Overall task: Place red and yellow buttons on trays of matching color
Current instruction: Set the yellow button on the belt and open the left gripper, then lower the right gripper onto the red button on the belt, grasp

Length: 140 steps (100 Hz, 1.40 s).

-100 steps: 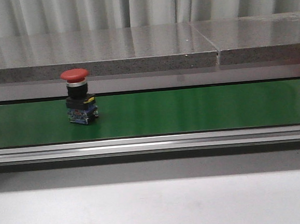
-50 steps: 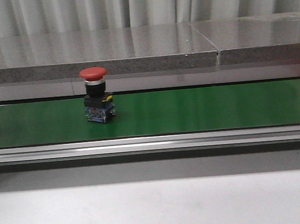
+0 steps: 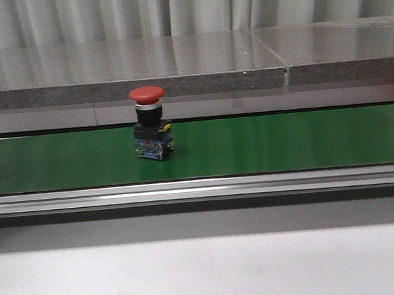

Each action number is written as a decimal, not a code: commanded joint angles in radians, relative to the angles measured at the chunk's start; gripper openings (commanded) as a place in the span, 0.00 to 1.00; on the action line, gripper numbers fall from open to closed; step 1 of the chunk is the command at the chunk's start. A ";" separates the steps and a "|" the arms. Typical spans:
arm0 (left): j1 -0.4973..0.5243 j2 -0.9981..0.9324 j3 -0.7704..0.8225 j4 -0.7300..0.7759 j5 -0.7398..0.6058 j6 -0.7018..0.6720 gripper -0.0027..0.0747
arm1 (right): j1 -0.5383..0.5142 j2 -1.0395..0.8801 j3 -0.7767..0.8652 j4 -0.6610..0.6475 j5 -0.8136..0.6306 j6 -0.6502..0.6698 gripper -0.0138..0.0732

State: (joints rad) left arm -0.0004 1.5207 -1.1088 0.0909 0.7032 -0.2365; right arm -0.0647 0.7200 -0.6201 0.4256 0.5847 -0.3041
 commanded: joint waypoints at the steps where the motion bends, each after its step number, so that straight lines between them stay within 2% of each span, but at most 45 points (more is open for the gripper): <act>1: -0.006 -0.069 -0.025 -0.003 -0.055 0.011 0.84 | 0.003 -0.006 -0.024 0.014 -0.054 -0.012 0.08; 44: -0.010 -0.316 -0.025 -0.003 -0.065 0.022 0.84 | 0.003 -0.006 -0.024 0.014 -0.054 -0.012 0.08; 63: -0.083 -0.422 0.001 -0.003 -0.065 0.054 0.84 | 0.003 -0.006 -0.024 0.014 -0.054 -0.012 0.08; 84: -0.168 -0.564 0.146 -0.001 -0.134 0.054 0.84 | 0.003 -0.006 -0.024 0.014 -0.054 -0.012 0.08; 113: -0.173 -0.788 0.392 -0.001 -0.178 0.050 0.83 | 0.003 -0.006 -0.024 0.014 -0.054 -0.012 0.08; 125: -0.173 -0.887 0.467 -0.001 -0.195 0.043 0.75 | 0.003 -0.006 -0.024 0.014 -0.054 -0.012 0.08; 132: -0.173 -0.939 0.499 -0.001 -0.199 0.043 0.64 | 0.003 -0.006 -0.024 0.014 -0.054 -0.012 0.08; 140: -0.173 -0.991 0.524 -0.001 -0.199 0.043 0.45 | 0.003 -0.006 -0.024 0.014 -0.054 -0.012 0.08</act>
State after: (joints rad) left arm -0.1636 0.5740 -0.5807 0.0909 0.5850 -0.1819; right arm -0.0647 0.7200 -0.6201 0.4256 0.5847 -0.3041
